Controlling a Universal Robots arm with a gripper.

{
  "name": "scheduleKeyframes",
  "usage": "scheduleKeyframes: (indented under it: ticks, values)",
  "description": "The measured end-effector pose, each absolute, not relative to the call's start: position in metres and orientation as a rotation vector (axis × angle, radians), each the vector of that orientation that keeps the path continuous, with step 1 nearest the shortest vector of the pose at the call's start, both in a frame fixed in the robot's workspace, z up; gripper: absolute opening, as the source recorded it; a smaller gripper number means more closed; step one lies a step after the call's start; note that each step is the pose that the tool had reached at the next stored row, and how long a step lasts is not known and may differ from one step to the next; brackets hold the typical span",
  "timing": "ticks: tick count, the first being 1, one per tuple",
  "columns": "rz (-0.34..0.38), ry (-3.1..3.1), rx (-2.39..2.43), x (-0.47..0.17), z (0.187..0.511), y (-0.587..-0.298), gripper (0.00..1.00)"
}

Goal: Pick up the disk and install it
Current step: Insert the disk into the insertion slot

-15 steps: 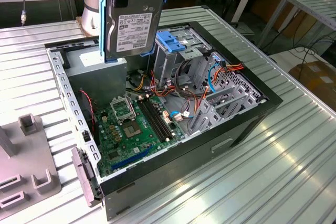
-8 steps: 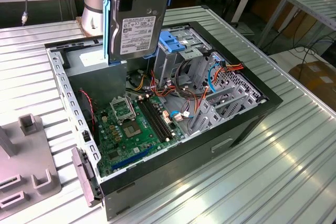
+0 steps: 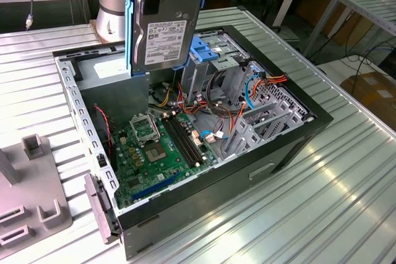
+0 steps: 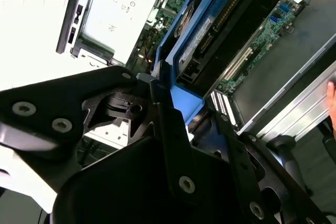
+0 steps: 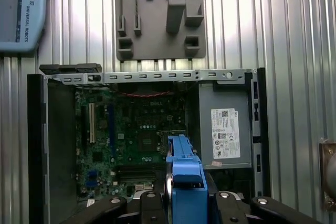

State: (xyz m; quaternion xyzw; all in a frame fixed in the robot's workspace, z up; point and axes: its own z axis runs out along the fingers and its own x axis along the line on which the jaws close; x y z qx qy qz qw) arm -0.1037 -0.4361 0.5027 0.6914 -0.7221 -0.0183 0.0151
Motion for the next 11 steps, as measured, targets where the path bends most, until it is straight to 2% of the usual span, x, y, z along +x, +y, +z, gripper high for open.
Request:
scheduleKeyframes:
  ticks: [5,11]
  values:
    - [-0.053,-2.248,2.152,-0.1038,0.5027,-0.4361,0.37]
    - [-0.001,-2.274,2.176,-0.1019,0.5027,-0.4412,0.37]
